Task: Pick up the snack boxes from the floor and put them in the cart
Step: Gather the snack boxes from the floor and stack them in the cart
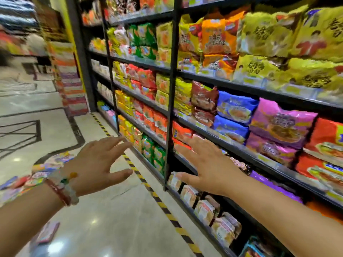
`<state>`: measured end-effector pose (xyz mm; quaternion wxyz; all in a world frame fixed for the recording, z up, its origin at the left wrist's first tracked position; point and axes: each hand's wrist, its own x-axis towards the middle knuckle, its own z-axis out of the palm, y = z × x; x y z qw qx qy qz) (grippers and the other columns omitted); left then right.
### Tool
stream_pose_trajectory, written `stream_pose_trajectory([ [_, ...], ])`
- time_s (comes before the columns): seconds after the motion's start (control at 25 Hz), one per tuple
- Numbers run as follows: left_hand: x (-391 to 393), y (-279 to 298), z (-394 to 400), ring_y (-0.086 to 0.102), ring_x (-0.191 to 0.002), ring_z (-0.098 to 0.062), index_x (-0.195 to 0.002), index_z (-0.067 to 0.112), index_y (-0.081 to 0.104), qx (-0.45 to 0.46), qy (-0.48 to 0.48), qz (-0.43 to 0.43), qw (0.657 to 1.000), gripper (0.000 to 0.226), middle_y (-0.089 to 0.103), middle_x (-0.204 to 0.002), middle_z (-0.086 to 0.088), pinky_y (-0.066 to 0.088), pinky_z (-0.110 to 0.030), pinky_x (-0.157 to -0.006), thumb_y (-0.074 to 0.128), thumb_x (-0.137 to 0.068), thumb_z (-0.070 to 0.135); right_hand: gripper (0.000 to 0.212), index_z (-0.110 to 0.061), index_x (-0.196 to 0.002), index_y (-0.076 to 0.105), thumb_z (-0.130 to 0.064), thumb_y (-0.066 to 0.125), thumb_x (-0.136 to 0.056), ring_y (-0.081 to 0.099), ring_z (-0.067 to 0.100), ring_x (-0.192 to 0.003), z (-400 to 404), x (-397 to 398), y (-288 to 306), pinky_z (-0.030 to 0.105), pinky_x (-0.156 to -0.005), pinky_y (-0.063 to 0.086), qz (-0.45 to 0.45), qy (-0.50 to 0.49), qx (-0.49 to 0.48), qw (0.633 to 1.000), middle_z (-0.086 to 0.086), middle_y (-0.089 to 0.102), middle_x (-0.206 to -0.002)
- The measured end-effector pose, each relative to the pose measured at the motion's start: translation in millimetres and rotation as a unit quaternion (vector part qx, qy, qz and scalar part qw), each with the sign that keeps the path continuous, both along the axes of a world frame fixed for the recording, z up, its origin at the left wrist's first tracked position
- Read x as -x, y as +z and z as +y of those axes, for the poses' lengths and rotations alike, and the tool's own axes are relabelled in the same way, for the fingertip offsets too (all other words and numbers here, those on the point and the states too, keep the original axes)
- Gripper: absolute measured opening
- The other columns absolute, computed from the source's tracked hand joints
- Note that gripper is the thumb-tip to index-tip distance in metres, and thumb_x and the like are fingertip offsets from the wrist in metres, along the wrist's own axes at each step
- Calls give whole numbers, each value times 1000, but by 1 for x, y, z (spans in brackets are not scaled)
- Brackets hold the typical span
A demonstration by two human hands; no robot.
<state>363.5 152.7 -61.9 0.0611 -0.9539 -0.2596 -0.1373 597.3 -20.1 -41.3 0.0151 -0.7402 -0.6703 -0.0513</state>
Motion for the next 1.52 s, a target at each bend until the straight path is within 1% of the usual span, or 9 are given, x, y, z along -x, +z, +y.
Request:
stream_pose_trajectory([
  [0.2, 37, -15, 59, 39, -135, -27, -141, 26, 43, 22, 107, -30, 994, 106, 42, -146, -4, 32, -46, -107, 2, -68, 90, 94, -41, -150, -5, -83, 2, -66, -13, 15, -146, 98, -6, -9, 29, -111, -11, 1, 87, 22, 996, -6, -10, -160],
  [0.36, 67, -27, 119, 53, -121, -32, -133, 20, 52, 26, 156, -4, 987, 90, 55, -134, -9, 42, -45, -96, 13, -80, 82, 93, -41, -150, -5, -83, -1, -67, -8, 17, -147, 192, 10, -21, 34, -116, -3, 14, 138, 22, 990, -6, -8, -160],
  [0.52, 94, -33, 201, 51, -117, -25, -132, 26, 44, 29, 181, 14, 983, 75, 59, -128, -9, 48, -48, -88, 17, -84, 77, 76, -42, -149, -8, -73, 21, -85, -13, 14, -146, 291, 35, -29, 25, -109, -8, 29, 164, 27, 986, -9, -13, -159],
  [0.68, 125, -25, 296, 59, -113, -30, -128, 18, 56, 12, 214, 32, 976, 82, 61, -125, -13, 49, -51, -84, 16, -85, 76, 84, -44, -147, -11, -77, 6, -72, -13, 13, -146, 394, 60, -32, 25, -105, -13, 21, 166, 23, 986, -9, -13, -159],
  [0.84, 146, -21, 379, 54, -121, -35, -134, 20, 53, 36, 230, 48, 971, 91, 55, -135, -13, 44, -54, -94, 13, -80, 81, 80, -43, -148, -11, -74, 12, -77, -12, 13, -146, 482, 78, -36, 28, -113, -9, 39, 164, 32, 985, -9, -12, -159],
  [1.08, 135, -33, 489, 28, -141, -24, -146, 31, 31, 66, 238, 32, 969, 103, 30, -153, -1, 24, -46, -112, 9, -65, 90, 84, -42, -148, -11, -75, 6, -72, -14, 12, -146, 600, 71, -48, 26, -112, -7, 53, 184, 34, 981, -10, -13, -159],
  [1.28, 107, -43, 594, 17, -144, -20, -148, 35, 22, 70, 265, 20, 961, 103, 19, -157, 2, 15, -40, -114, 8, -61, 88, 75, -41, -149, -7, -71, 15, -83, -10, 13, -146, 730, 40, -57, 24, -108, -9, 29, 221, 4, 975, -8, -9, -160],
  [1.36, 96, -44, 637, 19, -144, -21, -148, 33, 24, 67, 275, 8, 959, 108, 22, -156, 1, 16, -41, -114, 3, -60, 92, 75, -42, -149, -7, -71, 16, -84, -11, 13, -146, 783, 30, -55, 23, -107, -10, 28, 234, 9, 972, -8, -9, -160],
  [1.52, 80, -50, 714, 15, -145, -19, -148, 34, 22, 73, 303, -2, 950, 104, 18, -157, 3, 13, -39, -114, 7, -61, 88, 88, -40, -149, -9, -79, -6, -71, -11, 14, -146, 880, 17, -59, 24, -108, -9, 14, 269, 9, 963, -7, -9, -160],
])
